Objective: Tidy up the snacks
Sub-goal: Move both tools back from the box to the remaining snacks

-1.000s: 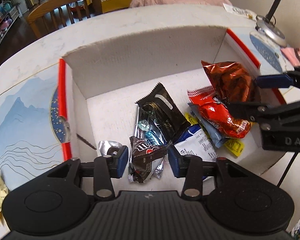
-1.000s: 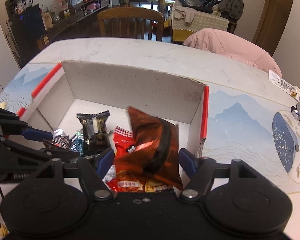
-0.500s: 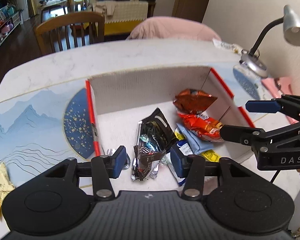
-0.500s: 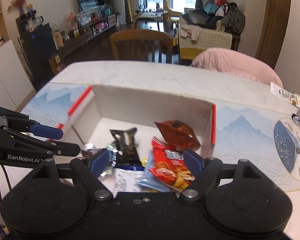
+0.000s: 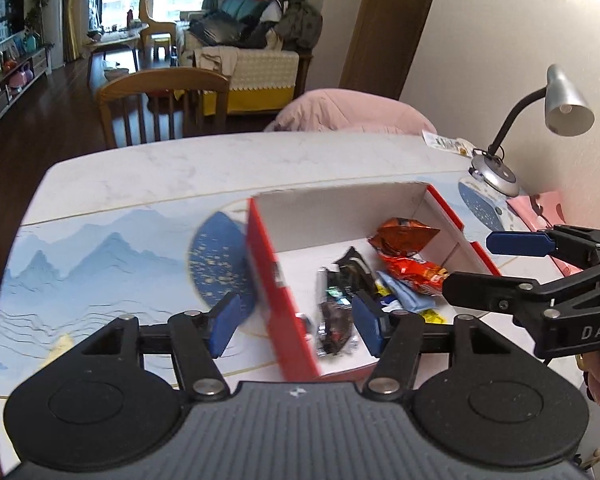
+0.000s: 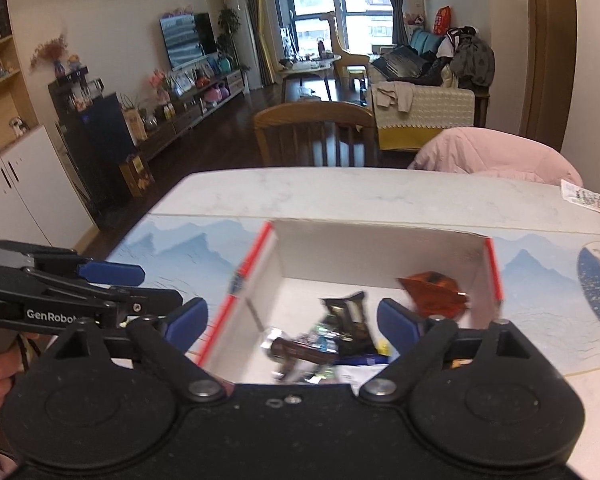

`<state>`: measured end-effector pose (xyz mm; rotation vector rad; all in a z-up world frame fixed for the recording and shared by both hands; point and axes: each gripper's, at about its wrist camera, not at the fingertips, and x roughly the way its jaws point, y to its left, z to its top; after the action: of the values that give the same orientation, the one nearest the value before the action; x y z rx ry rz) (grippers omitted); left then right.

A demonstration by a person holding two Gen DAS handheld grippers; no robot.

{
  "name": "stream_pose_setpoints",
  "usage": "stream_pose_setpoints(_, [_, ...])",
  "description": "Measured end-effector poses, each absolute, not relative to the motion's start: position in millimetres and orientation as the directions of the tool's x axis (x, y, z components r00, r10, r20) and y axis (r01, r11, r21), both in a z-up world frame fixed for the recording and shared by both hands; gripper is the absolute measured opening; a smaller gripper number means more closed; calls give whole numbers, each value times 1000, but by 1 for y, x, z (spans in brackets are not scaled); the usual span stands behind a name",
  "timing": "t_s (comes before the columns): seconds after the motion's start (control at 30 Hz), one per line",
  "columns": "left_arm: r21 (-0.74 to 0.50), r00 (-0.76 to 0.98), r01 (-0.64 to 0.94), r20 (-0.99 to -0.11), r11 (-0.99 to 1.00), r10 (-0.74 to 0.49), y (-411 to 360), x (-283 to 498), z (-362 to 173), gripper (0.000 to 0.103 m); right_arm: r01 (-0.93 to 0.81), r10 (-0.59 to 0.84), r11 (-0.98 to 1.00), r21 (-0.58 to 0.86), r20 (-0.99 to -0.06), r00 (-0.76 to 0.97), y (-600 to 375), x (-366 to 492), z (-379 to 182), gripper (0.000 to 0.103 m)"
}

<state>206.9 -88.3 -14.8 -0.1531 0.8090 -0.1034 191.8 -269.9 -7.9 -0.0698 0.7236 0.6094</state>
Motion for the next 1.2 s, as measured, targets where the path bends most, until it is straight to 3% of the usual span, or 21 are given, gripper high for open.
stream_pose_setpoints(0.1, [-177,699,23,-701,984,-142,-67,192,-12,65,-550,512,821,153,-626,589,-250,181,-6,101])
stream_pose_setpoints(0.2, [-175,712,11,-690,985,-130,-45,178,-12,72,-562,526,811,162,-622,580,-229,170,-8,102])
stream_pose_setpoints(0.43, [-180,731,-47,-677,983,-89,14,151,-19,73,-577,535,801,158,-621,573,-178,156,-15,103])
stream_pose_setpoints(0.6, [-132,752,-109,-660,985,-5,55,128,-28,79,-595,534,790,149,-644,547,-143,153,-27,103])
stream_pose_setpoints(1.2, [-142,665,-173,-747,975,9,143,105,-98,80,-648,510,748,144,-750,421,-36,168,-76,103])
